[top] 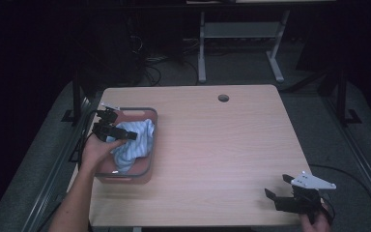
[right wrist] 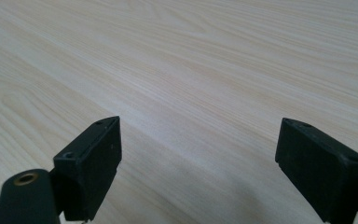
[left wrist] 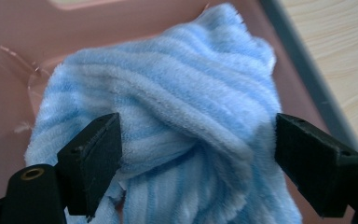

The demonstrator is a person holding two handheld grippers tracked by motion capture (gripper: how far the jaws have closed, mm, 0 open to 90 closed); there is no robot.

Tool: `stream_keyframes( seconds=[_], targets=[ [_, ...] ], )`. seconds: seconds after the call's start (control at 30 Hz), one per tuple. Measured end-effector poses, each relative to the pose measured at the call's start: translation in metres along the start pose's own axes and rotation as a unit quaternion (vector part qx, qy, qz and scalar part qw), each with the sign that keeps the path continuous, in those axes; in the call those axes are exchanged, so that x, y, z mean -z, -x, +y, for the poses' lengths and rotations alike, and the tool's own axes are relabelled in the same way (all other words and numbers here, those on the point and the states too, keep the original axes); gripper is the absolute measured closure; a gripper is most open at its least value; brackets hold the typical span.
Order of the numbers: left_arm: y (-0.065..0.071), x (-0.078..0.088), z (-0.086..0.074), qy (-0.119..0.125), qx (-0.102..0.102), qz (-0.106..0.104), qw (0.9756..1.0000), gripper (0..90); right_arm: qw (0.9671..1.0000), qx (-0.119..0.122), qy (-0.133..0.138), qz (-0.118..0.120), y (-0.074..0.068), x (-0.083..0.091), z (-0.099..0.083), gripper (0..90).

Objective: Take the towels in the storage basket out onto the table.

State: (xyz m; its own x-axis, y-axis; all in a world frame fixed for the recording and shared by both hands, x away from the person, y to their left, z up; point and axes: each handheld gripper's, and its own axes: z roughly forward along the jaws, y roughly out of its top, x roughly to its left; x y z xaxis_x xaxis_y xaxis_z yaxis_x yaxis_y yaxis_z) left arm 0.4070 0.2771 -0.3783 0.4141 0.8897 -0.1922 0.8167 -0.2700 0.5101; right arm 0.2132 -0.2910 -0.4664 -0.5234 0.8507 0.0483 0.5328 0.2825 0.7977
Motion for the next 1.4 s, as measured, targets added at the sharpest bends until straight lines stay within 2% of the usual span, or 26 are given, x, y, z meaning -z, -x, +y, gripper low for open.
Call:
stream_keyframes(
  seconds=[0.1,0.2,0.33,0.37,0.4,0.5,0.6,0.7,0.93,1.13,1.23,1.4],
  targets=[
    [0.000,-0.008,0.001,-0.020,0.003,0.003,0.9998,16.7,1.0000,0.003,0.001,0.001,-0.001,0.000,0.000,13.7],
    [0.002,-0.016,0.002,-0.040,-0.007,0.003,0.9992,18.5,1.0000,0.004,-0.001,0.002,-0.001,0.000,0.000,13.8],
    [0.005,-0.024,0.002,-0.057,-0.017,0.005,0.9982,30.2,1.0000,0.004,-0.001,0.004,-0.002,0.000,0.000,13.7],
    [0.006,-0.027,0.002,-0.065,-0.020,0.005,0.9977,30.2,1.0000,0.006,-0.001,0.004,-0.002,0.000,0.000,13.8],
    [0.007,-0.032,0.002,-0.078,-0.027,0.004,0.9966,40.8,1.0000,0.006,-0.001,0.004,-0.002,0.000,0.000,13.7],
    [0.009,-0.036,0.001,-0.093,-0.032,0.009,0.9951,51.5,1.0000,0.005,-0.001,0.006,-0.002,-0.001,0.000,13.7],
    [0.009,-0.038,0.001,-0.096,-0.030,0.007,0.9949,62.1,1.0000,0.006,-0.001,0.007,-0.003,0.000,0.001,13.7],
    [0.009,-0.036,-0.001,-0.095,-0.023,0.004,0.9952,68.8,0.9999,0.005,-0.001,0.009,-0.003,-0.001,0.000,13.7],
    [0.010,-0.022,-0.009,-0.080,-0.008,-0.016,0.9967,70.9,0.9999,0.008,0.002,0.010,-0.004,0.000,0.001,13.8],
    [0.010,-0.002,-0.017,-0.037,0.012,-0.035,0.9986,70.9,0.9999,0.009,0.003,0.009,-0.006,0.001,0.002,13.7],
    [0.009,0.006,-0.021,-0.023,0.013,-0.043,0.9987,70.8,0.9999,0.005,0.007,0.007,-0.004,0.001,0.002,13.7],
    [0.009,0.020,-0.024,0.012,0.028,-0.064,0.9975,70.2,1.0000,-0.003,0.007,0.006,-0.003,0.001,0.002,13.8]
  ],
)
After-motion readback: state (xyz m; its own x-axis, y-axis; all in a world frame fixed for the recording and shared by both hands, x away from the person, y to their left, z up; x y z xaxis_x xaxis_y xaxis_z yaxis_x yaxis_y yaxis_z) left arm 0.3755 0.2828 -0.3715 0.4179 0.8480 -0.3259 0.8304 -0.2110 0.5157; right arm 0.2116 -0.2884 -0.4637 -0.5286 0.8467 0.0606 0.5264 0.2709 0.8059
